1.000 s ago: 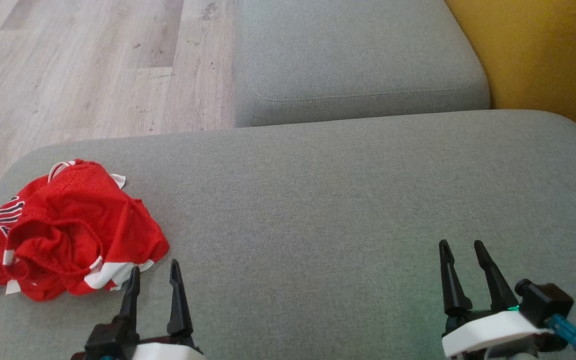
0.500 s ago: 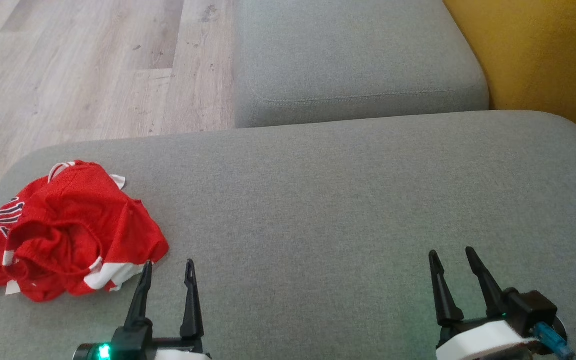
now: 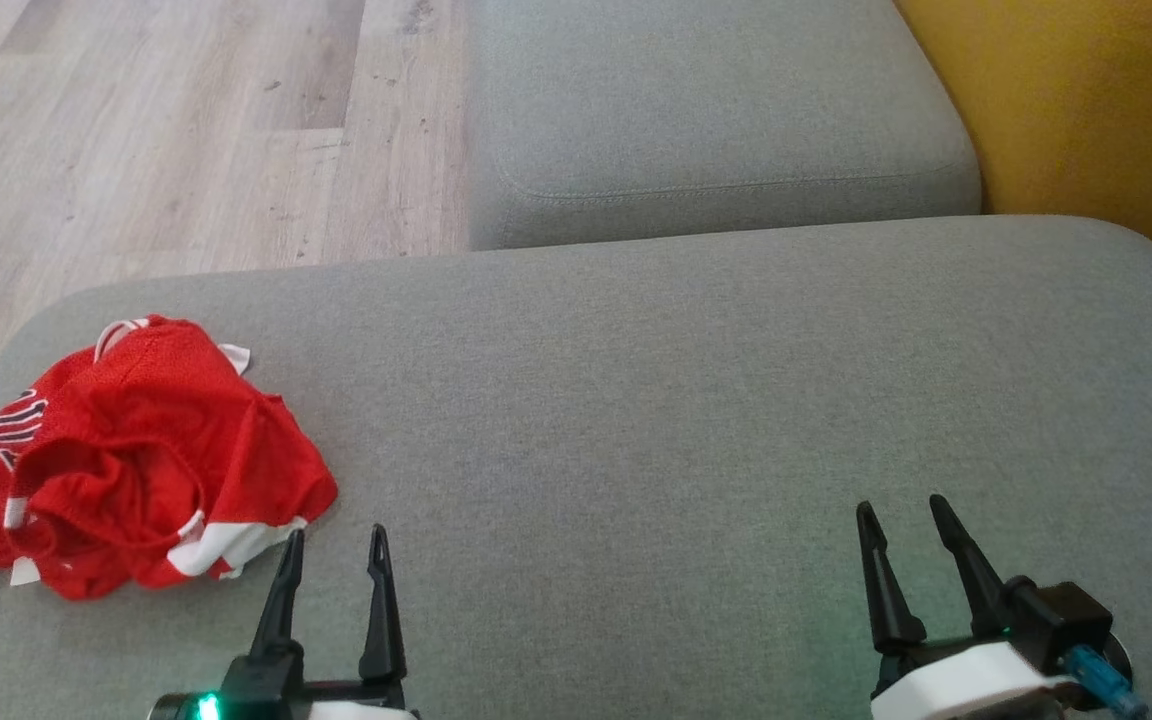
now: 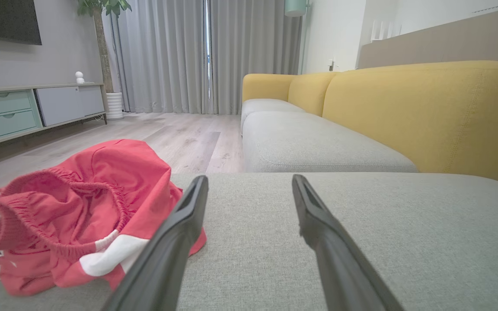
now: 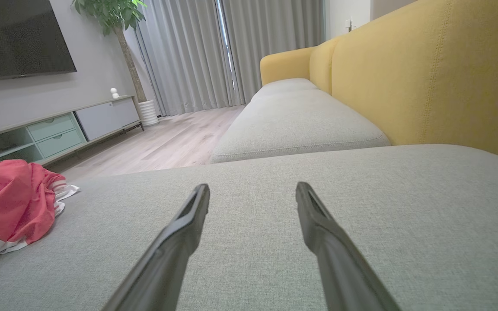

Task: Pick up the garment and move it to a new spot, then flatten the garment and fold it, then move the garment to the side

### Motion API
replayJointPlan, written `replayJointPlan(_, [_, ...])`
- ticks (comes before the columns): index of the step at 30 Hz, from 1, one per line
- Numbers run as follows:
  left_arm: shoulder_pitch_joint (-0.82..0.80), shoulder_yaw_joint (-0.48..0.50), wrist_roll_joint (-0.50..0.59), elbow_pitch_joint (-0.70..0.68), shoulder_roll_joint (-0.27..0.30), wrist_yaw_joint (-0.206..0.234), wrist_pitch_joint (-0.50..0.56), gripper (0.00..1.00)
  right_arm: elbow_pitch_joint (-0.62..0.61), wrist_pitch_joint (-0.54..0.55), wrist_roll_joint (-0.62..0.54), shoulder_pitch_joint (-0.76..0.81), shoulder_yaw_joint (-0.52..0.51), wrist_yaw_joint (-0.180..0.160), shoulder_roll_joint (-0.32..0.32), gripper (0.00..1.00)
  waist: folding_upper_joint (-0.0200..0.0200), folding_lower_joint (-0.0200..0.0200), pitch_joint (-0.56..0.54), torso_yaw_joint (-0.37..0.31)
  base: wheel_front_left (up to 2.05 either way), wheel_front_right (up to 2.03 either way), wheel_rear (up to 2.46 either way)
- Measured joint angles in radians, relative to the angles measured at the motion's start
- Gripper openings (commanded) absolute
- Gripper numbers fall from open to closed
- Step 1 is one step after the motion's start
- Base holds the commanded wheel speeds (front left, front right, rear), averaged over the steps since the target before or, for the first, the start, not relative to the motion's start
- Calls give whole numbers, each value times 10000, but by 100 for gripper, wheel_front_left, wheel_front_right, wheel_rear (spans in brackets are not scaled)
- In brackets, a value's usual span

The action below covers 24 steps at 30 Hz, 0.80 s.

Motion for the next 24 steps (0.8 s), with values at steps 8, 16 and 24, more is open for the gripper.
replayJointPlan(8, [-2, 29, -253, 77, 2, 134, 0, 100, 40, 0, 0, 3, -54, 0, 0, 100, 0, 0, 1, 296, 0, 0, 0])
replayJointPlan(16, [-4, 163, -184, 75, 6, 267, 0, 100, 44, 0, -67, 2, -8, 0, -2, 100, 0, 0, 17, 1021, 0, 0, 0])
replayJointPlan(24, [2, 468, -50, 38, 19, 295, -2, 100, 38, 0, -56, 0, 121, 0, -2, 100, 0, 0, 35, 2231, 0, 0, 0])
